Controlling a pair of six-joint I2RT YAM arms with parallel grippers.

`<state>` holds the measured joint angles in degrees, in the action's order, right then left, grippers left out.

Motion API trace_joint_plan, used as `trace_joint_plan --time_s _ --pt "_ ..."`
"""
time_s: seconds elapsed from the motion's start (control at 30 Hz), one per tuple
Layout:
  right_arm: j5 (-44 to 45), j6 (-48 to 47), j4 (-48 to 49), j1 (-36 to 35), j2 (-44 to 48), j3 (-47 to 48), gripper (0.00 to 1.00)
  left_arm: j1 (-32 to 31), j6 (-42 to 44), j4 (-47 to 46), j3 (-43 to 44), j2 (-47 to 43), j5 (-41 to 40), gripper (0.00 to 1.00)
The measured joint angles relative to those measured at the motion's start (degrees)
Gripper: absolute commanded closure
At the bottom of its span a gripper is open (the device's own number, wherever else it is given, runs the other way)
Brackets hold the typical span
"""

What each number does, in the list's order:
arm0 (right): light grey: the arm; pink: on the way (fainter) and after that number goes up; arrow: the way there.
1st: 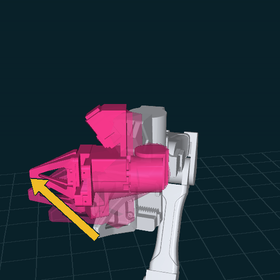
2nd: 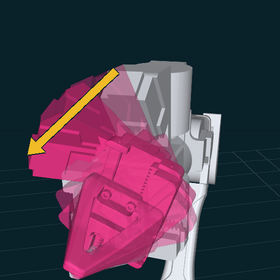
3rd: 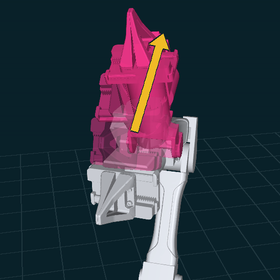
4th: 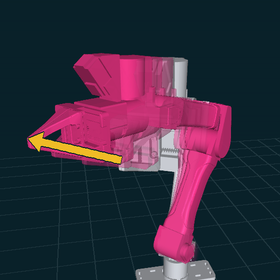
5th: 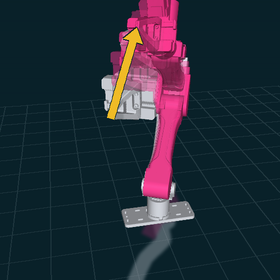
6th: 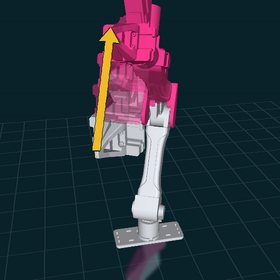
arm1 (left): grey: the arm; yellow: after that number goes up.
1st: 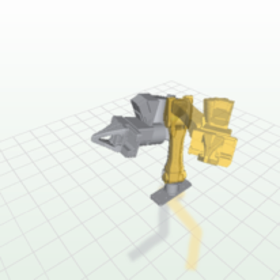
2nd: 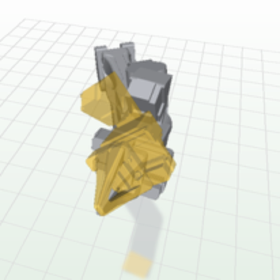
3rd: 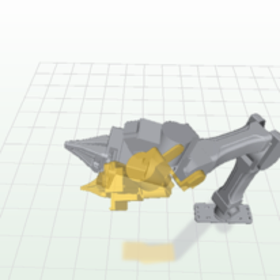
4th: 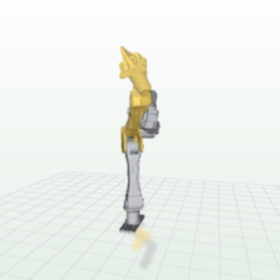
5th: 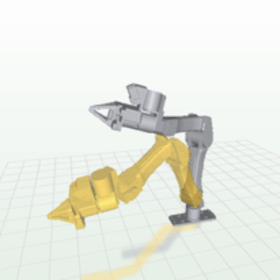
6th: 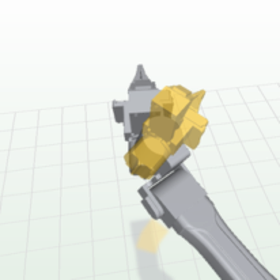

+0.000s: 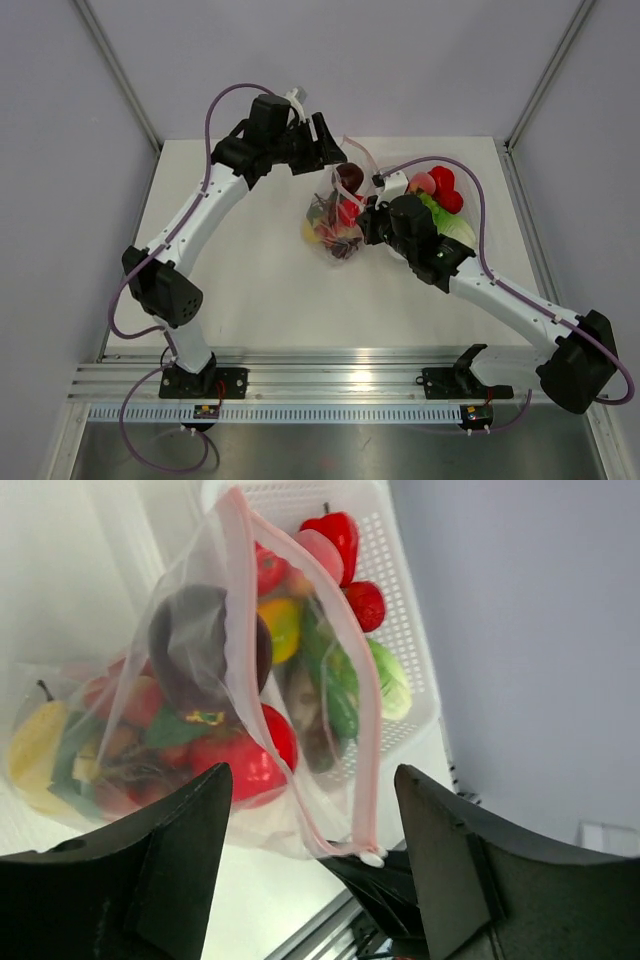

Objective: Place the food in the zip-top bag and seal the zipper
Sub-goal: Zip the zipper food storage bag at the center of the board.

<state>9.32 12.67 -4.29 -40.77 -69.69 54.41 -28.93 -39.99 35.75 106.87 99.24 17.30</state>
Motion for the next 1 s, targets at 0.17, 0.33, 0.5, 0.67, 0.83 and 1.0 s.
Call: trace_joint_plan --time_s 0.17,0.33,0.5,0.67,0.83,1.0 --pt "-0.55 -0.55 -0.09 0.0 0.31 0.0 1.0 0.0 4.42 6.27 7.56 7.28 -1.29 0.42" --pt "-1.51 -1.09 -0.39 0.0 0.44 0.0 1.0 0.0 6.25 10.51 12.13 13.07 -3.02 0.9" --pt "-1.4 -1.38 -1.11 0.0 1.07 0.0 1.0 -0.17 6.54 10.67 9.9 11.87 -4.37 1.0" --pt "-1.53 -2.47 -1.77 0.11 1.49 0.59 1.0 -0.31 5.53 8.35 -3.1 0.61 -6.56 1.0" --pt "-5.05 -3.63 -1.05 1.01 -0.52 4.42 1.0 -0.5 3.02 7.3 -15.06 -13.38 -8.57 1.0" --pt "-11.58 -4.17 0.46 2.58 -3.69 8.24 1.0 -0.59 0.07 5.75 -21.92 -21.75 -9.81 1.0"
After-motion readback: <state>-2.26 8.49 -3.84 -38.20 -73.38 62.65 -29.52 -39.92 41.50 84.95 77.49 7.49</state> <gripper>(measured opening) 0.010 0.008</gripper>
